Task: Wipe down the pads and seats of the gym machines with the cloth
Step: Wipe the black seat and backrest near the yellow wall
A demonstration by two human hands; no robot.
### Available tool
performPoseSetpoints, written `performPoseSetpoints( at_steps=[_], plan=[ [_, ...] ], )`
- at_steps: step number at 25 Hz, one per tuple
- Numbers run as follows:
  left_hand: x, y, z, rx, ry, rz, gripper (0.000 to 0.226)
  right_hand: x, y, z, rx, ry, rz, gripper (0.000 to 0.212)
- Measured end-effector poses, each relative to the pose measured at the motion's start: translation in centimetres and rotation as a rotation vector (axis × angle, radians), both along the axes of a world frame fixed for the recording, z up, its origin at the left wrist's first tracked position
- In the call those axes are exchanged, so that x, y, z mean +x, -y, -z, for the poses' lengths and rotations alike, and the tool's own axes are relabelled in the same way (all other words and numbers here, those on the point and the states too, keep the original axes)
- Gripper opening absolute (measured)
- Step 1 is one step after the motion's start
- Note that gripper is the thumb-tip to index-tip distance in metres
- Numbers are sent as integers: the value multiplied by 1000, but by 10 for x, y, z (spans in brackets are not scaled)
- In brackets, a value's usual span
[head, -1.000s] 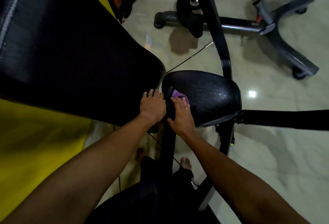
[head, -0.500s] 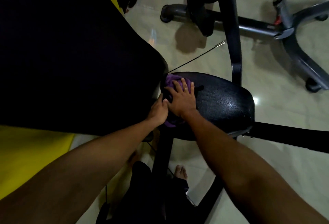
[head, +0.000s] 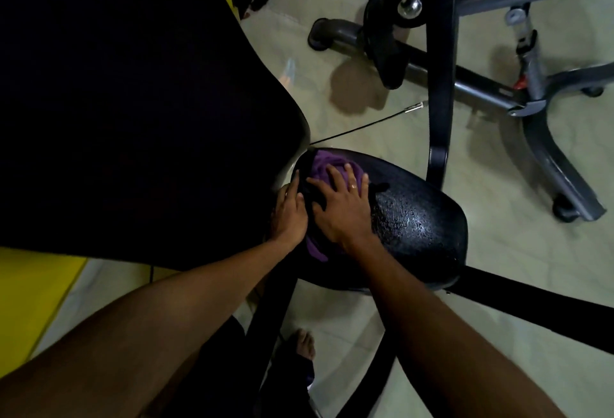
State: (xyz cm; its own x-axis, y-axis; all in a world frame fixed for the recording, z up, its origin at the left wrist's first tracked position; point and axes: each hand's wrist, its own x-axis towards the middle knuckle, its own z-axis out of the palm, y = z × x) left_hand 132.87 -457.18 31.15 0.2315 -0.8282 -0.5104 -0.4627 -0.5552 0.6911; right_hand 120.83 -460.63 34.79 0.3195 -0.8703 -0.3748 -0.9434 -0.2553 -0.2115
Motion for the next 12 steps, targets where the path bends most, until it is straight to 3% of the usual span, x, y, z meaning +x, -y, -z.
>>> performPoseSetpoints(
  at_steps=[4, 8, 12],
  plan=[
    [-3, 14, 2, 32, 22, -2, 51, -11, 73, -1, 18, -56, 8, 56],
    [-16, 15, -8, 71, 213, 22, 52, -72, 60, -15, -31, -93, 201, 62],
    [-22, 16, -6, 43, 324, 9, 54, -28, 77, -4, 3, -98, 55, 65]
  ],
)
